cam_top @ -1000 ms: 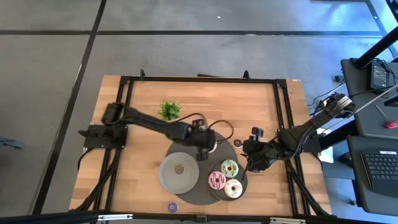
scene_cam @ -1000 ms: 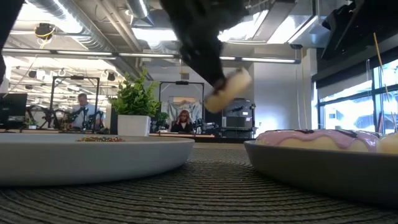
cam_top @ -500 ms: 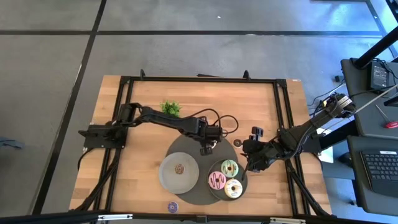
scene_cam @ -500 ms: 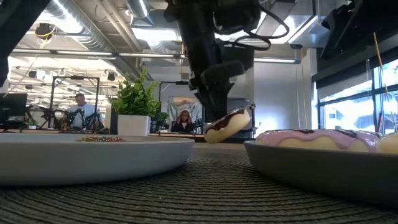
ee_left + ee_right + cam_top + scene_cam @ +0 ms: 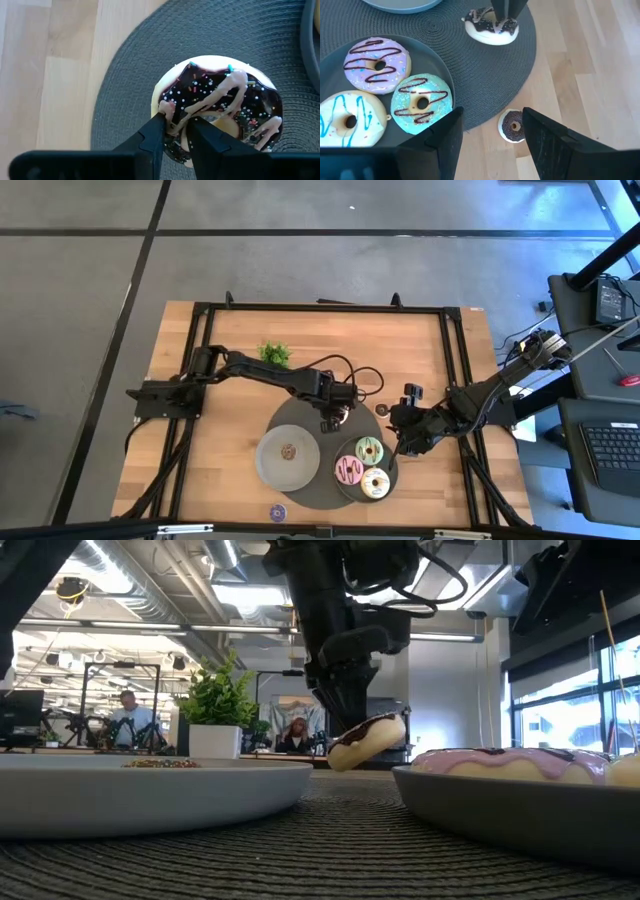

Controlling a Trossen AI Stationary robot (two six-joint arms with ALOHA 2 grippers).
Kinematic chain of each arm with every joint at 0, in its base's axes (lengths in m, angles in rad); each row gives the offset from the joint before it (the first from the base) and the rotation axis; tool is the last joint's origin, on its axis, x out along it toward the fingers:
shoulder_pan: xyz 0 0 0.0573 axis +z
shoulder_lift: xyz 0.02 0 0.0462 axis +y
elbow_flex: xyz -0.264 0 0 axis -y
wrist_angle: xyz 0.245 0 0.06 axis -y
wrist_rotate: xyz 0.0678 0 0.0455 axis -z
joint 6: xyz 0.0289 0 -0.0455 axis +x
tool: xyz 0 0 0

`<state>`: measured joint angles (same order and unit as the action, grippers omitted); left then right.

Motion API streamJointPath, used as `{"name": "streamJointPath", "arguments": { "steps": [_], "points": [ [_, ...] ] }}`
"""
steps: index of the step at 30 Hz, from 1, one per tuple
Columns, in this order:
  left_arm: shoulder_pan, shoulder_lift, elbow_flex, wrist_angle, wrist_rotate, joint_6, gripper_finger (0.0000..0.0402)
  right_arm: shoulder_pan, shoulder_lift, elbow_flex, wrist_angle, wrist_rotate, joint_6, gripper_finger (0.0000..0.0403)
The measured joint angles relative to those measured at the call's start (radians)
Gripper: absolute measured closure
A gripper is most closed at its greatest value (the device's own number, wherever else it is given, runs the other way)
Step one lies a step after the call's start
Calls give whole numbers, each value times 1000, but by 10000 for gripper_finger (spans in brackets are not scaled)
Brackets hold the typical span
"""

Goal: Pick & Place donuts
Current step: Put the large black donut on the dark grey plate

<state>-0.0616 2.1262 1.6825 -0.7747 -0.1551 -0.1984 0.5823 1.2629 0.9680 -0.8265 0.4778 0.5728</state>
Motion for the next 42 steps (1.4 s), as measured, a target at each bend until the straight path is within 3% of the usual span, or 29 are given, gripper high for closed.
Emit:
{"name": "streamJointPath", "arguments": {
  "steps": [17, 22, 25, 28, 32, 36, 42],
  "points": [
    [-2, -7, 0, -17, 2, 1, 254, 0, 0, 0, 27, 2, 0, 199],
    [-4, -93, 0, -104, -4, 0, 255, -1, 0, 0, 84, 52, -3, 198],
    [-28, -164, -26, -75, -11, 63, 256, -1, 6, 0, 136, 111, -4, 198],
    [-67, -237, -92, 16, -6, 114, 255, -17, 31, 0, 179, 158, -28, 198],
    [-109, -352, -238, 185, -7, 115, 254, -84, 91, 0, 258, 146, -121, 198],
    [-158, -469, -421, 475, -9, 87, 256, -172, 166, 0, 364, 29, -261, 198],
    [-227, -562, -594, 763, -14, 46, 258, -320, 292, 0, 475, -105, -309, 198]
  ]
}}
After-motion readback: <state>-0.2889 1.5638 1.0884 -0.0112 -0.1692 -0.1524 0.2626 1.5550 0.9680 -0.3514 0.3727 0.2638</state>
